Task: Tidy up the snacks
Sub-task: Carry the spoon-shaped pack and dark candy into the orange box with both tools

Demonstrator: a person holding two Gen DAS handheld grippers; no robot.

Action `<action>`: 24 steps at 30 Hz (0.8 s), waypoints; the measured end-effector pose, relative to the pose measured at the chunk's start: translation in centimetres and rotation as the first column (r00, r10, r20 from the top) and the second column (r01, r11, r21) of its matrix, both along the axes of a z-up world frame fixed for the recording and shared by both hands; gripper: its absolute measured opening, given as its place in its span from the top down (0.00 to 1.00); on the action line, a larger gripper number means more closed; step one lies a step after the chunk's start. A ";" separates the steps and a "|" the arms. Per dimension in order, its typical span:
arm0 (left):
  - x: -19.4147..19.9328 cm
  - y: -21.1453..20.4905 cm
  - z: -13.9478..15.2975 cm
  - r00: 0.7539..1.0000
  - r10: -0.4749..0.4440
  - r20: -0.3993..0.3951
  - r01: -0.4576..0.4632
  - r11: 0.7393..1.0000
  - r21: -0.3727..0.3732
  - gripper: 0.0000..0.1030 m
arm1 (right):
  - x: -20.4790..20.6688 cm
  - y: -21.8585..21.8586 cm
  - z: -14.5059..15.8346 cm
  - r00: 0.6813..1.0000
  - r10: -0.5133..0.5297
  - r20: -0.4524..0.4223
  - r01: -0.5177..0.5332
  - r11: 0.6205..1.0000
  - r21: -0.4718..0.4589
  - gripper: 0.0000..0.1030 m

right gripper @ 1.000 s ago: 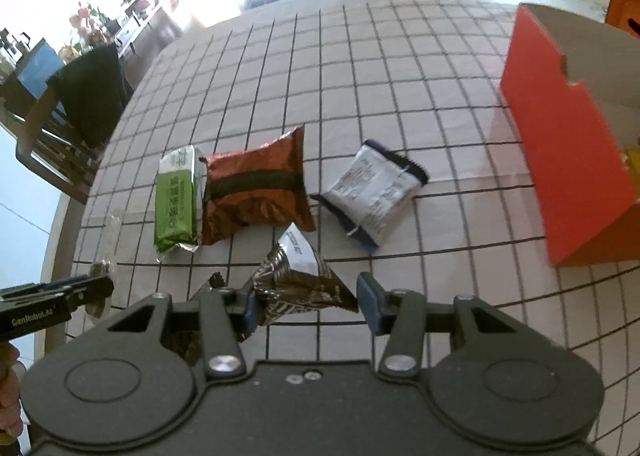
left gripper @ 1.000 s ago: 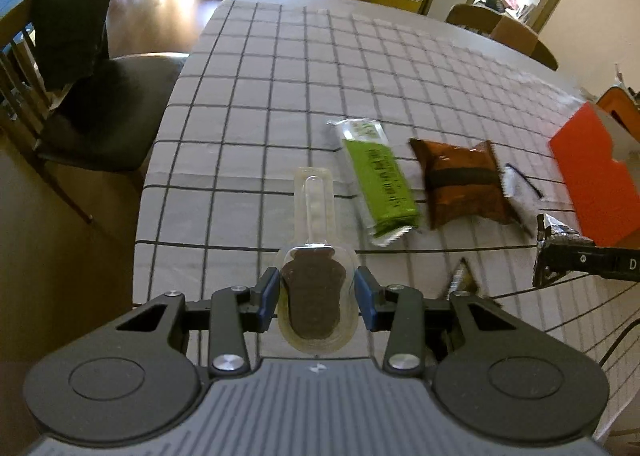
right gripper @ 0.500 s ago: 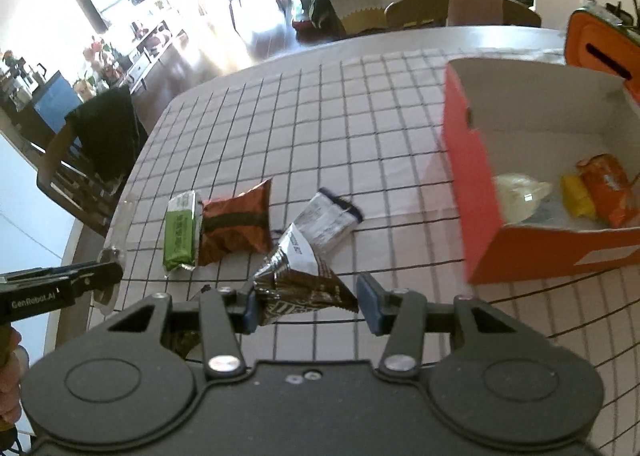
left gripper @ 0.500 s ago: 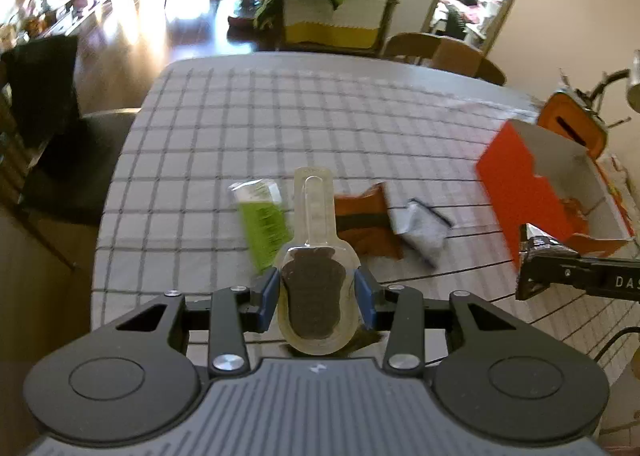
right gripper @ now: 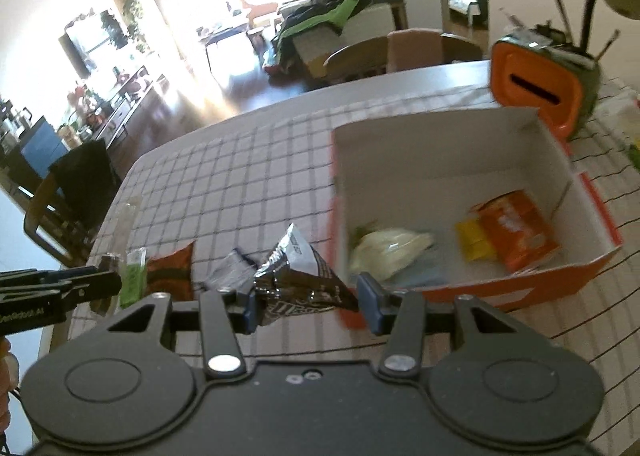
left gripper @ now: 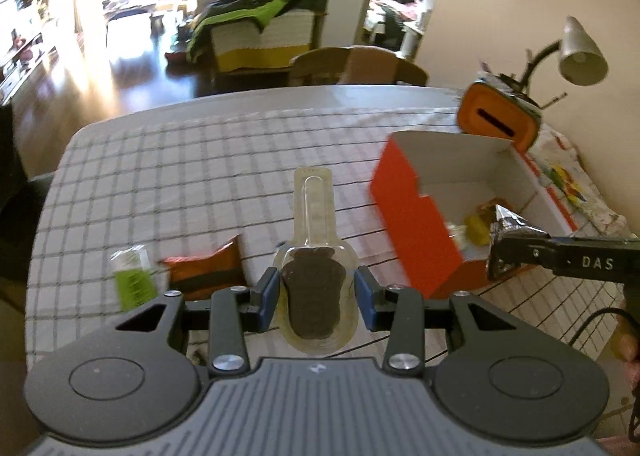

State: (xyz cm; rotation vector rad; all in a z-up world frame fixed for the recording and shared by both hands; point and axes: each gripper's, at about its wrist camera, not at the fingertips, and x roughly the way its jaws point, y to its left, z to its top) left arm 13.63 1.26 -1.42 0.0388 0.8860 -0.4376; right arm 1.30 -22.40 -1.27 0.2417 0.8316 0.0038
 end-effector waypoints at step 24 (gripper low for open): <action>5.3 -20.0 -2.3 0.984 -0.178 -0.023 0.179 0.974 0.135 0.61 | 4.1 -13.0 -3.0 0.999 -0.009 -0.051 0.004 0.996 -0.092 0.54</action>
